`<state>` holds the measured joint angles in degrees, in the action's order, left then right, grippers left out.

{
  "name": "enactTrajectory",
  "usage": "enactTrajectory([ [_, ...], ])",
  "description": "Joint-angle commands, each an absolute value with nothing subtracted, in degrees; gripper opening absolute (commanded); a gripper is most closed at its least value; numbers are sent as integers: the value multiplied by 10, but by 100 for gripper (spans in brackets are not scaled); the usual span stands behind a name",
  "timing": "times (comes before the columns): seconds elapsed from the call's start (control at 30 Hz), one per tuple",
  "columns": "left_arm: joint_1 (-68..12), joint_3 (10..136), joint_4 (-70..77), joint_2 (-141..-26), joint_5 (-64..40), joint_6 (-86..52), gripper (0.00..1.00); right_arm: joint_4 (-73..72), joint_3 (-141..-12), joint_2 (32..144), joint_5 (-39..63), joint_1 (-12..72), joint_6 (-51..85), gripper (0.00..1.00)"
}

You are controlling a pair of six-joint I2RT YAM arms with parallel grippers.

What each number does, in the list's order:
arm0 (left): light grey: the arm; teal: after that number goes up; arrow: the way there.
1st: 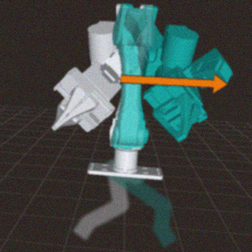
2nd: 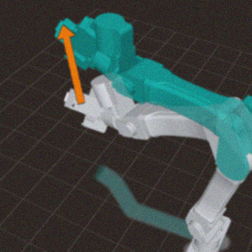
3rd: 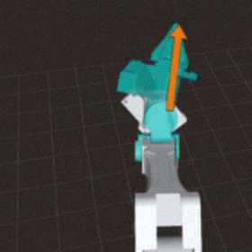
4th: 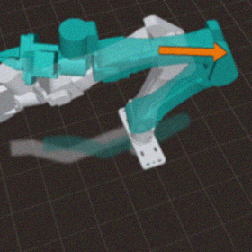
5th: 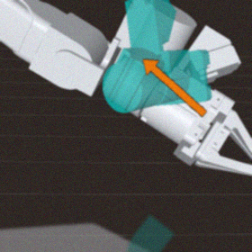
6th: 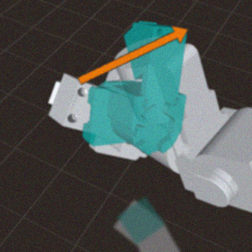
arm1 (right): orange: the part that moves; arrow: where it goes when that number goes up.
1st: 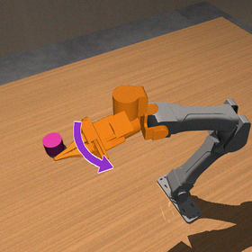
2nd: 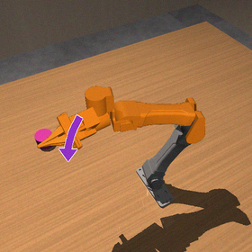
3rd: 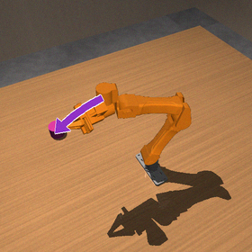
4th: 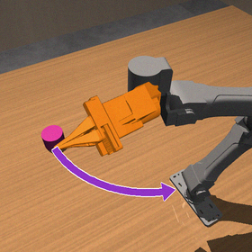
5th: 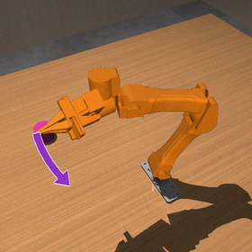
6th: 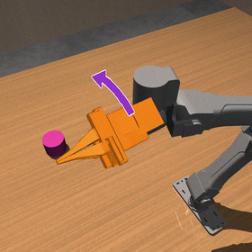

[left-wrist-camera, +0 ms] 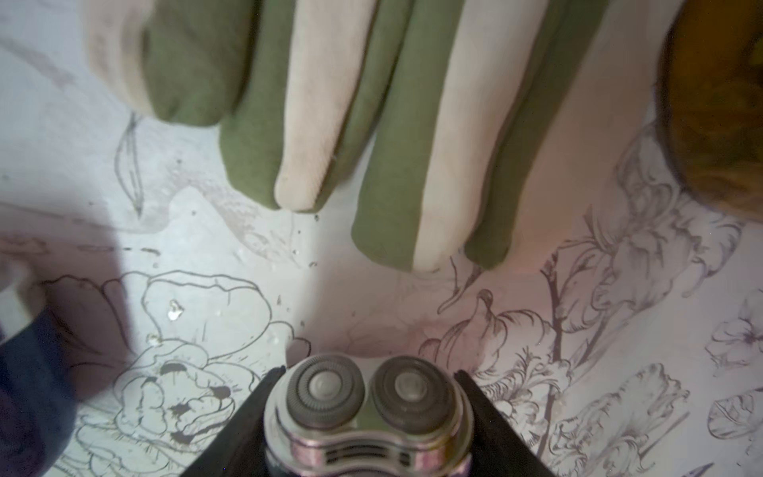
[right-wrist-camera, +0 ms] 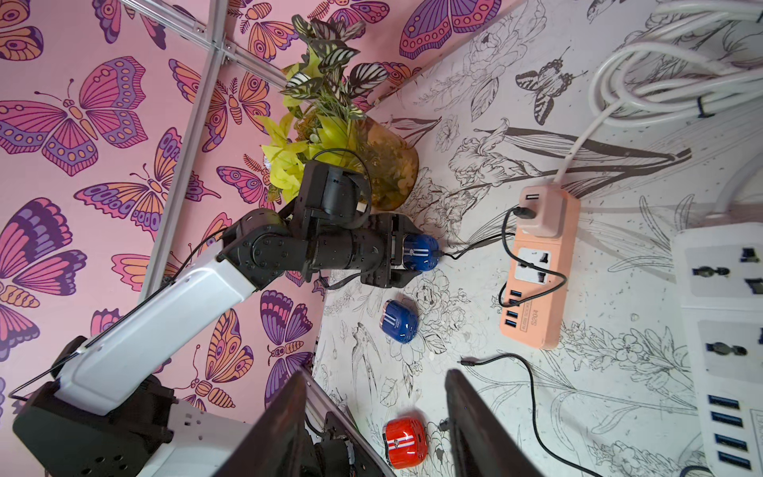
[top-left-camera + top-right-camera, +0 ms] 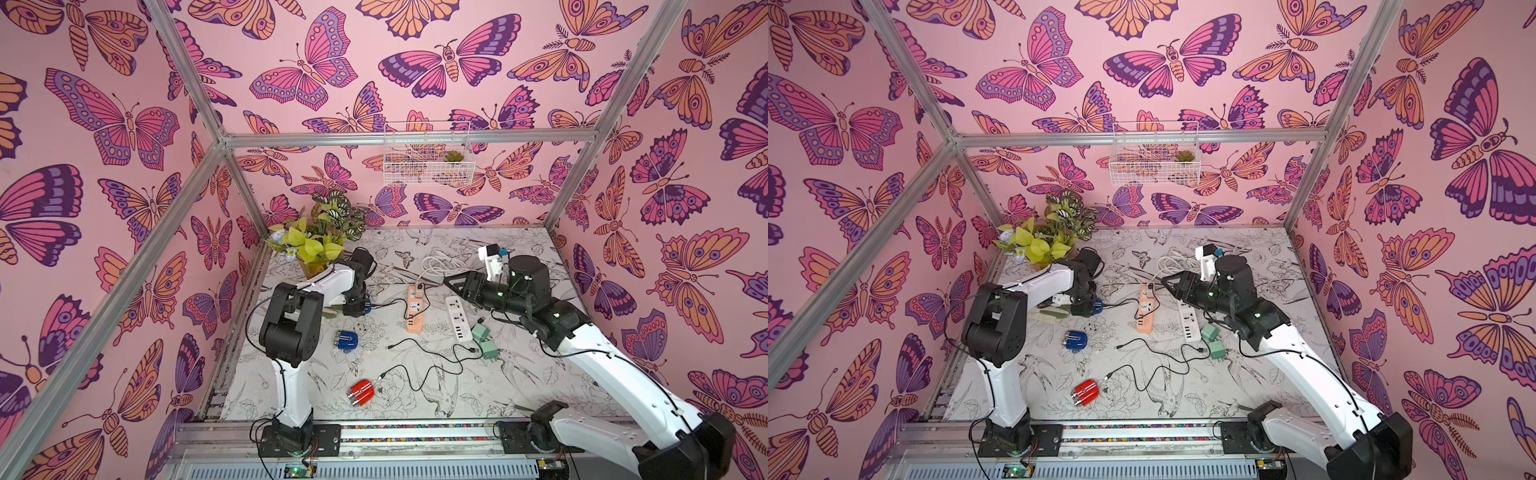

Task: Charge the electric shaver
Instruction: Place the electric shaver at the center of the board.

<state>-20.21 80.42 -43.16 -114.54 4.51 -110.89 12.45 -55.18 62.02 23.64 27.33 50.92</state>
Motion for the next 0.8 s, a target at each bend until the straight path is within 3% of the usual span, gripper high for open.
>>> enactTrajectory([
  [0.0,-198,831,-494,-1163,53,-1115,40,139,-548,612,241,265,499,55],
  [0.4,-181,844,-504,-1182,19,-1110,68,128,-544,623,233,258,506,56],
  [0.57,-176,858,-503,-1173,18,-1077,89,146,-543,627,227,250,504,56],
  [0.77,-177,853,-500,-1137,-4,-1050,100,218,-555,631,179,232,499,54],
])
